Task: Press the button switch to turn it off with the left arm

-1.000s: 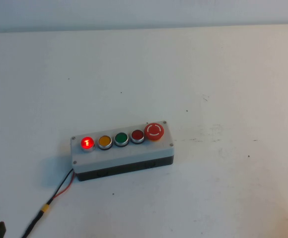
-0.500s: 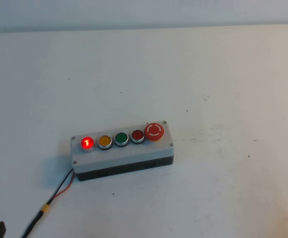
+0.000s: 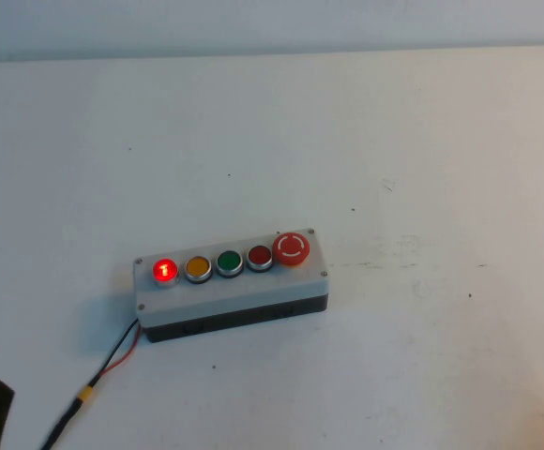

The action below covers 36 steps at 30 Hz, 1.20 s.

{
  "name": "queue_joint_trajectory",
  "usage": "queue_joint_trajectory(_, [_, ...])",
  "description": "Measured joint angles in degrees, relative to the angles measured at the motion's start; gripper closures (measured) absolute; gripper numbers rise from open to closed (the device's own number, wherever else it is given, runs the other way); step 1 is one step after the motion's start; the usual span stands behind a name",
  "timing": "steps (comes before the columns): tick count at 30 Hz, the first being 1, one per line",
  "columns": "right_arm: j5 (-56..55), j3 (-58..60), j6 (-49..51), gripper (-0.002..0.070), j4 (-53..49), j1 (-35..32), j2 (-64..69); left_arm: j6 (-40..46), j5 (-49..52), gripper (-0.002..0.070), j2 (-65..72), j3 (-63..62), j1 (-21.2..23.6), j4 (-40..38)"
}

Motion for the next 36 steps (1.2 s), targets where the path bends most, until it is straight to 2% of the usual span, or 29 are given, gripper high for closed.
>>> queue_joint_trajectory(3, [0.00,0.00,0.00,0.0692,0.00,0.00,0.00,-0.39,-6.56,0.0677,0.00,0.00,0.00,-7.50])
queue_joint_trajectory(7, [0.00,0.00,0.00,0.0692,0.00,0.00,0.00,-0.39,-11.00,0.0677,0.00,0.00,0.00,-10.84])
queue_joint_trajectory(10, [0.00,0.00,0.00,0.0692,0.00,0.00,0.00,-0.39,-9.97,0.0677,0.49,-1.01,0.00,-11.58])
queue_joint_trajectory(14, [0.00,0.00,0.00,0.0692,0.00,0.00,0.00,0.41,-0.66,0.0677,9.59,-8.89,0.00,-10.69])
queue_joint_trajectory(18, [0.00,0.00,0.00,0.0692,0.00,0.00,0.00,0.65,14.13,0.0677,25.21,-20.49,0.00,-4.17])
queue_joint_trajectory(25, [0.00,0.00,0.00,0.0692,0.00,0.00,0.00,11.26,32.47,0.0677,50.38,-39.96,0.00,2.81])
queue_joint_trajectory(30, [0.00,0.00,0.00,0.0692,0.00,0.00,0.00,16.09,41.50,0.0677,66.74,-52.80,0.00,4.29])
queue_joint_trajectory(36, [0.00,0.00,0.00,0.0692,0.00,0.00,0.00,17.90,44.62,0.0677,78.91,-65.11,-4.31,8.24])
